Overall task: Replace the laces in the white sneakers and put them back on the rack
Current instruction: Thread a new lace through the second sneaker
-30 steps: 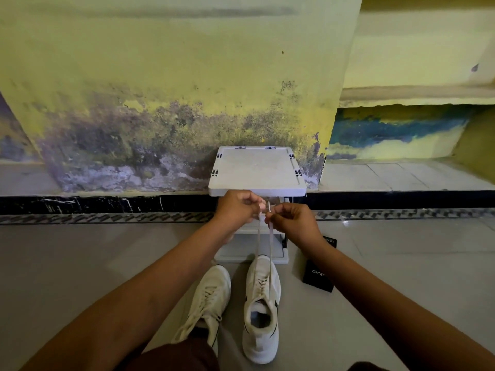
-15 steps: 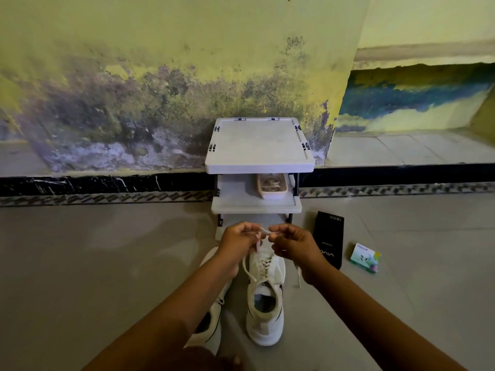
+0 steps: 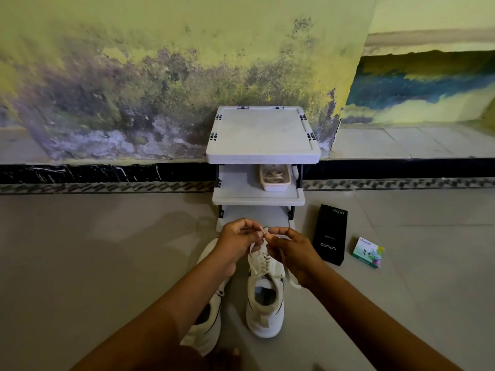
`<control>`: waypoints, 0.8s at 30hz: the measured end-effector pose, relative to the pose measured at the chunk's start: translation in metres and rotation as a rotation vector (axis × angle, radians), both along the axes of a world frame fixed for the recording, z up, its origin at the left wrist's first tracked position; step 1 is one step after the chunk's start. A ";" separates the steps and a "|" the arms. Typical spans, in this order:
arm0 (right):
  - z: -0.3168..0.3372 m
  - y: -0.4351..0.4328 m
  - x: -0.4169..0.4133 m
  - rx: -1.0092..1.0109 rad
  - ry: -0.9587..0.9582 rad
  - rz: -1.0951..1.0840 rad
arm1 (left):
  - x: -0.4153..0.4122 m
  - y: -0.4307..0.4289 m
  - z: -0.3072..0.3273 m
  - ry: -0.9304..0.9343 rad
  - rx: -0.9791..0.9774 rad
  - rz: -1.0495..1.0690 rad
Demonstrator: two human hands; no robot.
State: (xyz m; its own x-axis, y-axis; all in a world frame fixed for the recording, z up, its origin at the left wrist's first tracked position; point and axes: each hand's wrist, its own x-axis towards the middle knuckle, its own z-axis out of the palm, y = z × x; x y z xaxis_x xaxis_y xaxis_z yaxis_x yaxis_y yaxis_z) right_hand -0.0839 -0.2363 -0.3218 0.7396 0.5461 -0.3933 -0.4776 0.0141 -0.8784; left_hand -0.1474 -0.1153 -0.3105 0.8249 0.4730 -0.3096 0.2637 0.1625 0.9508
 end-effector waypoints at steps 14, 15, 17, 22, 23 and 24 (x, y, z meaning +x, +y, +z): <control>0.004 -0.010 0.005 -0.185 -0.314 0.067 | 0.005 -0.001 0.005 0.105 0.124 0.125; 0.004 -0.010 0.005 -0.186 -0.346 0.075 | 0.005 -0.001 0.004 0.106 0.155 0.135; 0.004 -0.008 0.004 -0.190 -0.396 0.081 | 0.005 0.001 0.000 0.106 0.211 0.130; 0.001 -0.007 0.005 -0.209 -0.396 0.026 | 0.002 0.003 0.000 0.029 0.440 -0.073; 0.001 -0.007 0.006 -0.207 -0.393 0.007 | 0.000 0.002 -0.001 0.035 0.487 -0.135; 0.001 -0.007 0.007 -0.208 -0.392 -0.010 | -0.001 0.001 -0.001 0.049 0.525 -0.190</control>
